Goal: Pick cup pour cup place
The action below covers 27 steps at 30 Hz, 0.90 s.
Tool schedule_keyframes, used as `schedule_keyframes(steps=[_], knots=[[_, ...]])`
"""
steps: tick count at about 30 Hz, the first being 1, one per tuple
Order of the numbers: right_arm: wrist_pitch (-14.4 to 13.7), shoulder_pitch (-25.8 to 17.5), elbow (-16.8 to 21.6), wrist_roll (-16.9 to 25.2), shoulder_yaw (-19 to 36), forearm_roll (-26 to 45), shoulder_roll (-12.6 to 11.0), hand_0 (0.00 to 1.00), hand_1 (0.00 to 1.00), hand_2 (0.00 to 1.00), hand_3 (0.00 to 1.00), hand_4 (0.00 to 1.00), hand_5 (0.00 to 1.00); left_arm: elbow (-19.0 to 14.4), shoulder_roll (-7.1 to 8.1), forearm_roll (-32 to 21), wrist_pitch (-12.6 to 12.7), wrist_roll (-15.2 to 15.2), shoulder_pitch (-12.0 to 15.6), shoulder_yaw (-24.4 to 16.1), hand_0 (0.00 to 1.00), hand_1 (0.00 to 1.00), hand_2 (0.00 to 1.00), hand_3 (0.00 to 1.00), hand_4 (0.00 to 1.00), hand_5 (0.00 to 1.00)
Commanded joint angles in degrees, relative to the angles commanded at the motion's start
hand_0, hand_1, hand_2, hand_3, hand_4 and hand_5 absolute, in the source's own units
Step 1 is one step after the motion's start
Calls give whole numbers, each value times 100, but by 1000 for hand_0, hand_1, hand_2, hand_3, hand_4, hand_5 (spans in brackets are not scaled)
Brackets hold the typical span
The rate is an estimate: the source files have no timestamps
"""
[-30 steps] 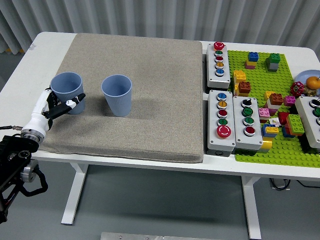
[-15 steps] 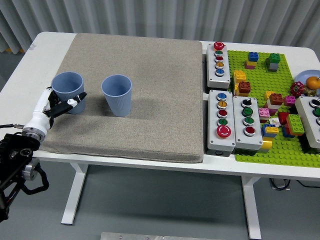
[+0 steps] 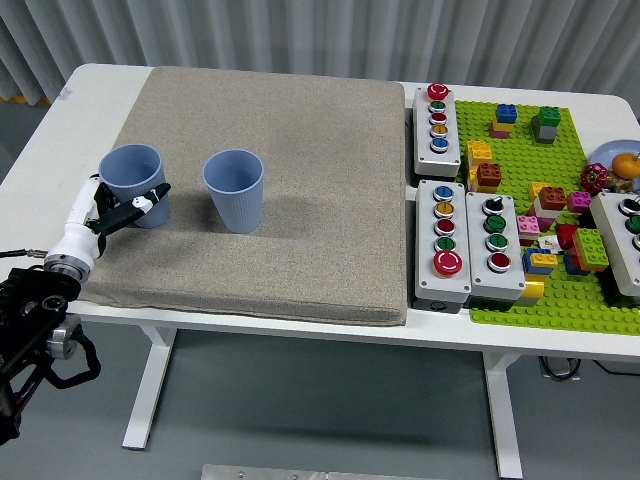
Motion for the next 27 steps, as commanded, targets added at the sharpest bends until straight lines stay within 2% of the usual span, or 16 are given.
schedule_keyframes(steps=[1,2,7,8,13,14,19,20,27], knots=[[1,-1,0,-1,2,-7,0,713,657,629,594,2,126,2,-5,10,-3,6,6,1,880,857,998,998,878,269],[1,0,0,1,3,-5,-1,713,657,628,594,2,126,6,-14,11,3,3,9,6,824,809,997,990,834,234],[3,8,0,0,5,-6,-1,713,657,628,594,2,126,-12,-25,11,66,-21,5,31,824,809,997,990,834,234],[3,9,0,0,4,-5,-1,713,657,628,594,2,126,-17,-25,10,82,-25,4,34,782,728,880,884,798,207],[8,9,0,-2,3,-7,-2,713,657,628,594,2,126,-52,-32,51,166,-23,4,61,782,728,880,884,798,207],[9,6,0,-1,3,-7,-2,713,658,628,594,2,125,-52,-38,55,183,-24,7,64,724,706,840,821,806,224],[17,-7,0,-6,8,-27,-3,713,658,628,594,2,125,-65,-62,12,262,-63,32,95,724,706,840,821,806,224],[19,-12,0,-8,10,-33,-2,713,657,628,594,2,125,-75,-67,-11,294,-79,40,99,622,652,770,740,809,208],[30,-26,0,-24,27,-82,2,713,658,628,594,2,125,-166,-95,-23,388,-121,73,87,604,635,759,719,797,200]])
